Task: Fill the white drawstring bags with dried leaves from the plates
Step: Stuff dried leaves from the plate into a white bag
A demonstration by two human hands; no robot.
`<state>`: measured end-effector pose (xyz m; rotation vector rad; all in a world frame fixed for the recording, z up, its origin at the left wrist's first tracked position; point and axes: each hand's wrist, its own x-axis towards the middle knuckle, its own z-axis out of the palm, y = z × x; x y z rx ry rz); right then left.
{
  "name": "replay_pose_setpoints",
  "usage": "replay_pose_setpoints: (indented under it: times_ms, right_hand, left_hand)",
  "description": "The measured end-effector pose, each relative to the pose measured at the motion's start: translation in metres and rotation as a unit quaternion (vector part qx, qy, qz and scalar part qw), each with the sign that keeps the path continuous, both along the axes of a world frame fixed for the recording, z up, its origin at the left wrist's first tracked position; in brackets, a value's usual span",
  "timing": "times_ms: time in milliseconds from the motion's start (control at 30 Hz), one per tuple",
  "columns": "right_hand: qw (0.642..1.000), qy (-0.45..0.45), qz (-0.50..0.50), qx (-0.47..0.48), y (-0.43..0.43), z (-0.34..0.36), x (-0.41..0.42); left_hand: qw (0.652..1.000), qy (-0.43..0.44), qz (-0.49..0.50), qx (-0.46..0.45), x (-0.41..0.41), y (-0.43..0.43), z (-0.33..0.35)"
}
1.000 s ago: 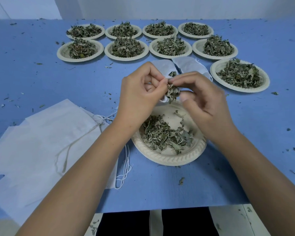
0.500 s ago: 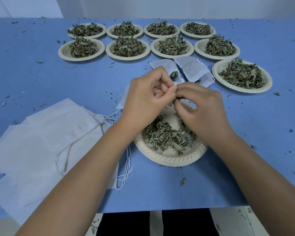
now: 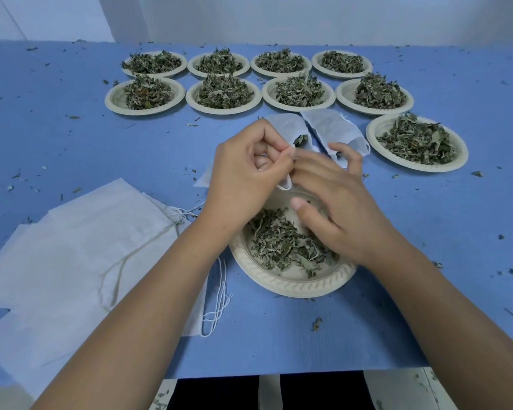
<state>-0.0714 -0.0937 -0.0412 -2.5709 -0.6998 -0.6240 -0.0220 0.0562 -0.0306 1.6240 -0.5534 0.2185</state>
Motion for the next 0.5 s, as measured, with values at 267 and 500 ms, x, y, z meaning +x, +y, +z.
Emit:
replay_pose_setpoints:
  times_ms: [267, 500]
  right_hand:
    - [0.996, -0.078, -0.035, 0.015, 0.0006, 0.0068, -0.0031]
    - [0.994, -0.08, -0.051, 0.05, -0.0052, 0.0069, -0.0014]
  left_hand:
    - [0.999, 0.006, -0.022, -0.022, -0.0036, 0.0003, 0.0039]
    - [0.999, 0.019, -0.024, -0.036, -0.002, 0.0019, 0.0069]
